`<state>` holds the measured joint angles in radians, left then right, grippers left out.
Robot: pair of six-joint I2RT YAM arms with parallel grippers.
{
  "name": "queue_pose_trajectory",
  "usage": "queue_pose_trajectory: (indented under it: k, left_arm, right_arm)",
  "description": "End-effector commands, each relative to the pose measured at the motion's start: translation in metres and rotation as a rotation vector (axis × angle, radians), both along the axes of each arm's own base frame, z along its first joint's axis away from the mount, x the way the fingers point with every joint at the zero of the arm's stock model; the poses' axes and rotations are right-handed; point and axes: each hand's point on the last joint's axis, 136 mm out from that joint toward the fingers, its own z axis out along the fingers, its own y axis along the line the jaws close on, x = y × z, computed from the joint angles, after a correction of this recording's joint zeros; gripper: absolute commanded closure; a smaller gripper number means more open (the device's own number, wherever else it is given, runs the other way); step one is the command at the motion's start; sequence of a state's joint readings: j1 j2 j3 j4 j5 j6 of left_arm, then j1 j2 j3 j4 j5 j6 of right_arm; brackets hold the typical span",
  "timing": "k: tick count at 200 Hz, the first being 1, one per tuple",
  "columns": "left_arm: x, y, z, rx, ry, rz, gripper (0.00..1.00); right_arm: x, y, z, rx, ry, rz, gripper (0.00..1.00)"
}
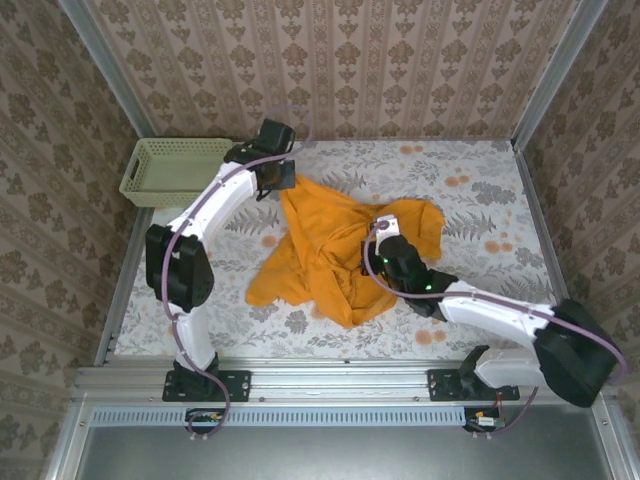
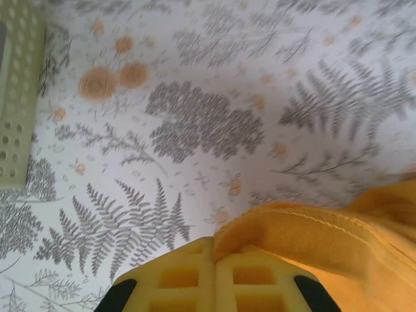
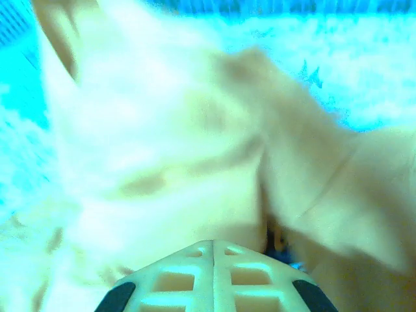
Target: Fold the inside-out t-shirt
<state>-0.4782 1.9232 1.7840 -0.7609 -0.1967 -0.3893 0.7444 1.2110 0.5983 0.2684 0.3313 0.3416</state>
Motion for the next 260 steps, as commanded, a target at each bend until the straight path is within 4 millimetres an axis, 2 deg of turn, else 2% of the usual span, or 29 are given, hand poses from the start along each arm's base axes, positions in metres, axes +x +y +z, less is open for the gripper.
queue_pose_trajectory:
  k: [1, 22, 35, 47, 63, 78, 92, 110, 136, 141, 185, 226, 260]
  left_arm:
    - [-0.006, 0.012, -0.024, 0.083, 0.050, 0.035, 1.00]
    - [-0.009, 0.014, -0.047, 0.103, 0.089, 0.038, 1.00]
    - [-0.011, 0.014, -0.055, 0.106, 0.099, 0.043, 1.00]
    - [-0.012, 0.013, -0.056, 0.093, 0.099, 0.038, 1.00]
    - [-0.013, 0.007, -0.049, 0.062, 0.085, 0.022, 1.00]
    - [-0.015, 0.002, -0.039, 0.042, 0.070, 0.002, 1.00]
    - [-0.018, -0.006, -0.029, 0.026, 0.050, -0.030, 1.00]
    - [-0.021, -0.010, -0.022, 0.029, 0.036, -0.050, 1.00]
    - [-0.023, -0.009, -0.024, 0.031, 0.041, -0.045, 1.00]
    - [-0.023, -0.009, -0.024, 0.028, 0.040, -0.042, 1.00]
    - [-0.025, -0.011, -0.027, 0.014, 0.044, -0.047, 1.00]
    - [-0.028, -0.008, -0.025, 0.011, 0.037, -0.044, 1.00]
    - [-0.028, -0.003, -0.022, 0.007, 0.026, -0.038, 1.00]
  right_arm:
    - [-0.014, -0.002, 0.033, 0.046, -0.051, 0.049, 1.00]
    - [-0.027, -0.014, 0.057, 0.099, -0.112, 0.050, 1.00]
    - [-0.028, -0.020, 0.058, 0.065, -0.101, 0.037, 1.00]
    - [-0.026, -0.021, 0.045, 0.020, -0.054, 0.034, 1.00]
    - [-0.027, -0.008, 0.022, 0.007, 0.026, 0.081, 1.00]
    - [-0.029, 0.005, -0.003, 0.009, 0.119, 0.120, 0.90]
    - [-0.028, 0.005, -0.027, -0.015, 0.191, 0.086, 0.79]
    - [-0.027, 0.003, -0.056, -0.048, 0.287, 0.045, 0.75]
    - [-0.025, 0.010, -0.084, -0.065, 0.391, 0.027, 0.71]
    - [-0.025, 0.011, -0.095, -0.084, 0.421, 0.018, 0.70]
    - [-0.003, 0.003, -0.117, -0.133, 0.488, -0.113, 0.50]
    - [0.006, -0.005, -0.151, -0.189, 0.570, -0.189, 0.50]
    - [0.004, -0.010, -0.155, -0.197, 0.580, -0.221, 0.55]
